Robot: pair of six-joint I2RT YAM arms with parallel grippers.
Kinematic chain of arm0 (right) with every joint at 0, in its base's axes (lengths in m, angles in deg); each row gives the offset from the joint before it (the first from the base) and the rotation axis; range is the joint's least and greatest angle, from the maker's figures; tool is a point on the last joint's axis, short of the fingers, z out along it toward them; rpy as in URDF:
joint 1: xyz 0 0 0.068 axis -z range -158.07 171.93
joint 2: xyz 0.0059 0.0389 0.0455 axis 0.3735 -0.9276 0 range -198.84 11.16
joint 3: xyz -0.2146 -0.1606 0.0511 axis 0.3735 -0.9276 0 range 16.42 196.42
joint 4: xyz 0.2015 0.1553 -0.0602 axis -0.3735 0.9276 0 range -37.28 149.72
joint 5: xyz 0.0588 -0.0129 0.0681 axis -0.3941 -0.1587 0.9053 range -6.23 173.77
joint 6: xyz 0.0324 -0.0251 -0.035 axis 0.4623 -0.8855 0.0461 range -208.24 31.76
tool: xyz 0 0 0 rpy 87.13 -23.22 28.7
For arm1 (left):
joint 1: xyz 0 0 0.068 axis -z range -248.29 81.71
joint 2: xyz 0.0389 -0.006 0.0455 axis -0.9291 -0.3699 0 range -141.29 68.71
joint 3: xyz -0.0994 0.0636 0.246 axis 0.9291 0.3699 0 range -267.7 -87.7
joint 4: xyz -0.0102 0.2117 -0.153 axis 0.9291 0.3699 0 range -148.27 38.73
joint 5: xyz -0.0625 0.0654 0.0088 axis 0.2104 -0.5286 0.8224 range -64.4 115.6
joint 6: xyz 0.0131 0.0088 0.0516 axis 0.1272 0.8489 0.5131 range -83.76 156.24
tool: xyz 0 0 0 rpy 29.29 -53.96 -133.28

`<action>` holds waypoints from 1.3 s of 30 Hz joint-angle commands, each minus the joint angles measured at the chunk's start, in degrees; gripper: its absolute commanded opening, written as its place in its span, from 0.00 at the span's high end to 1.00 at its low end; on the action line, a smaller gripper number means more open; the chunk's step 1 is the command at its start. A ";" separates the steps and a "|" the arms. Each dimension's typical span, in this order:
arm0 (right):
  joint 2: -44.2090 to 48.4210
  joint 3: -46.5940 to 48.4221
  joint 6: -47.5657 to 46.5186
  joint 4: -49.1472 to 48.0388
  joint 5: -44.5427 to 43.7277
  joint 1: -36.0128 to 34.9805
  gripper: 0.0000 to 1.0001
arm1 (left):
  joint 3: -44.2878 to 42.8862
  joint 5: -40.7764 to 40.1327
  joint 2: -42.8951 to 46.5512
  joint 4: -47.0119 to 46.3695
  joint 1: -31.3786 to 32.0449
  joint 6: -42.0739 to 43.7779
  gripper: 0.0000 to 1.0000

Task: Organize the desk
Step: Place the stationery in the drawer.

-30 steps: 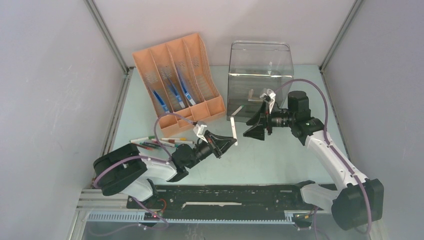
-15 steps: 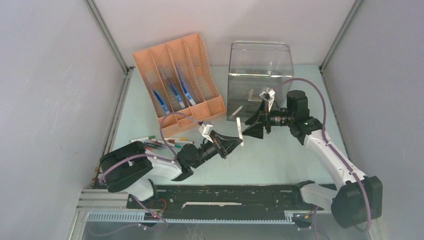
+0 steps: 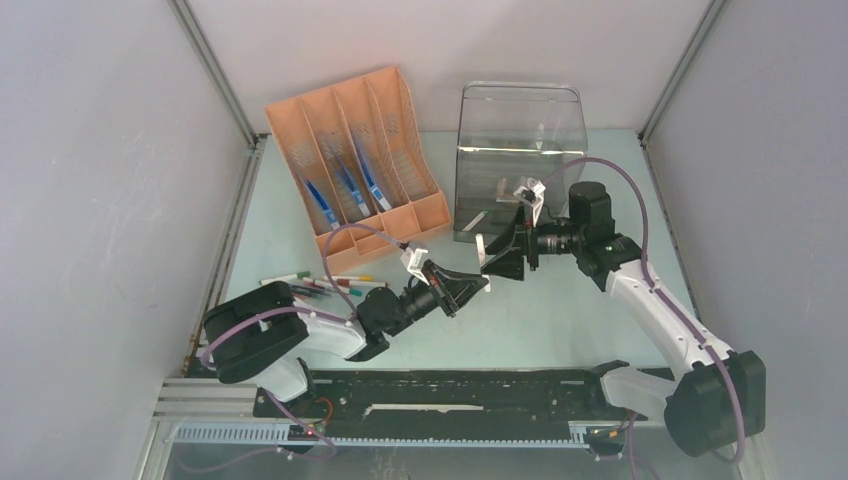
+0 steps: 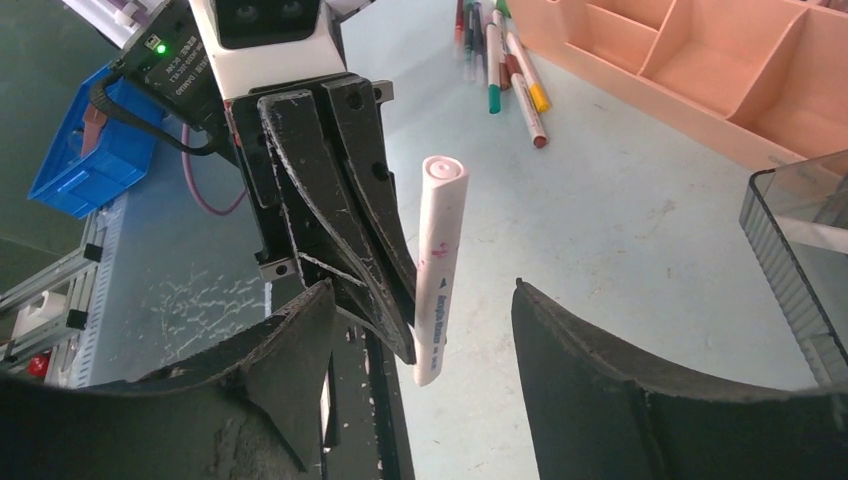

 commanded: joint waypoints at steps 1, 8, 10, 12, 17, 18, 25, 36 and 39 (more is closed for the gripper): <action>-0.18 -0.17 1.46 -1.74 1.16 -1.41 0.29 | -2.02 -0.87 -0.38 -2.18 0.34 0.34 1.00; -1.49 -0.08 1.69 -2.46 1.77 -2.39 0.59 | -2.68 -0.42 -0.83 -2.12 0.34 0.90 1.00; -1.50 -0.09 2.54 -2.46 1.35 -2.39 0.71 | -2.49 -0.44 -0.66 -2.12 0.34 1.08 1.00; -1.42 -0.08 2.54 -2.46 1.06 -2.39 0.81 | -2.17 -0.52 -0.48 -2.16 0.34 1.23 1.00; -1.11 -0.11 2.07 -1.96 1.09 -2.27 1.00 | -1.61 -0.36 0.19 -2.20 0.34 1.53 1.00; -0.99 -0.08 2.09 -1.75 1.19 -2.32 1.00 | -1.52 -0.24 0.29 -2.19 0.34 1.53 0.98; -0.76 2.40 -8.88 6.20 3.47 -1.17 1.00 | 1.20 -0.09 2.62 -2.20 0.34 1.97 0.58; 3.57 6.07 -26.54 19.84 -5.00 2.46 1.00 | 12.24 -0.33 12.05 -2.11 -1.00 7.15 0.00; 5.40 6.07 -28.71 20.07 -10.06 3.28 1.00 | 17.46 -2.80 16.87 -0.73 -2.67 7.28 0.00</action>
